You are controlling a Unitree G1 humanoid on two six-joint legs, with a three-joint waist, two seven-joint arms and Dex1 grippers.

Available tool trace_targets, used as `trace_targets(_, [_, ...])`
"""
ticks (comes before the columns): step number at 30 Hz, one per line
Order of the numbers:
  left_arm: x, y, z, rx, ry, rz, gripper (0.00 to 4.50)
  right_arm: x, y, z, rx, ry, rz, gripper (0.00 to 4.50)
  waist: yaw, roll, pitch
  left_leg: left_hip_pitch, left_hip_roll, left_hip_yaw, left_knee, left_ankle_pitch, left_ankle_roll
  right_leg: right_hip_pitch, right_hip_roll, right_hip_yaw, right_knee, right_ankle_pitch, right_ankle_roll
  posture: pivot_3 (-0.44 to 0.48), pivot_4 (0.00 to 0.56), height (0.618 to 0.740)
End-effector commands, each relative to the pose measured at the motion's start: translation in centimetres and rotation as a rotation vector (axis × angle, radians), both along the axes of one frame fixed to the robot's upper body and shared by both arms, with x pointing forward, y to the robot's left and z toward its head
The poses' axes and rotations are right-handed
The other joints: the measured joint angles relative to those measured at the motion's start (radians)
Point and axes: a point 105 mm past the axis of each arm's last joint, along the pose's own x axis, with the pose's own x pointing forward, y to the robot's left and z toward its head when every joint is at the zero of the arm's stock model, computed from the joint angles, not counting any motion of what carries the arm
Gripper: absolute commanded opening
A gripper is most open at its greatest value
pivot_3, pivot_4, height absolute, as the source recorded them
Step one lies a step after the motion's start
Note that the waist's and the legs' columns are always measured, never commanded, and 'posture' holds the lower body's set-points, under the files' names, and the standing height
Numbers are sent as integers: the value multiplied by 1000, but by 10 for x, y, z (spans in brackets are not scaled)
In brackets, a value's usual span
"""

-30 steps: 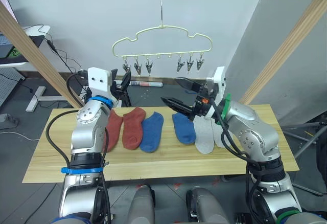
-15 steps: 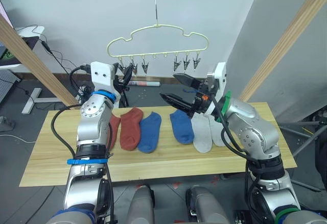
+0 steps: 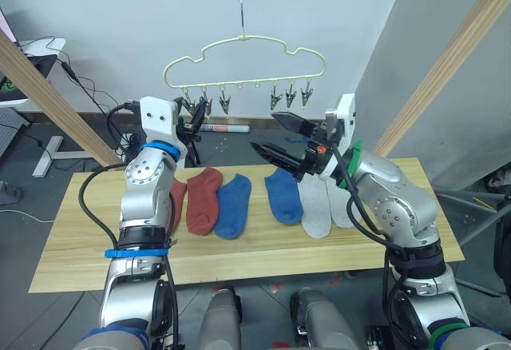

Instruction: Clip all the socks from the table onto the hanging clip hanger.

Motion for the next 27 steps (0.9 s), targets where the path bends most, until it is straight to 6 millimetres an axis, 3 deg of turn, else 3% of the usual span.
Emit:
trace_targets(1, [-9, -1, 16, -10, -51, -24, 2518, -8, -1, 17, 36, -59, 19, 4500, 0, 0, 1, 0, 0, 0, 0, 0, 0, 0, 0, 0, 0, 0, 0, -42, 253, 740])
trace_targets(12, [-14, 9, 11, -12, -32, 19, 2518, -9, -1, 18, 39, -56, 21, 4500, 0, 0, 2, 0, 0, 0, 0, 0, 0, 0, 0, 0, 0, 0, 0, -43, 255, 740])
trace_targets(27, [-2, 5, 15, -11, -47, 28, 2518, -7, -3, 21, 42, -59, 4, 4500, 0, 0, 2, 0, 0, 0, 0, 0, 0, 0, 0, 0, 0, 0, 0, -52, 257, 740])
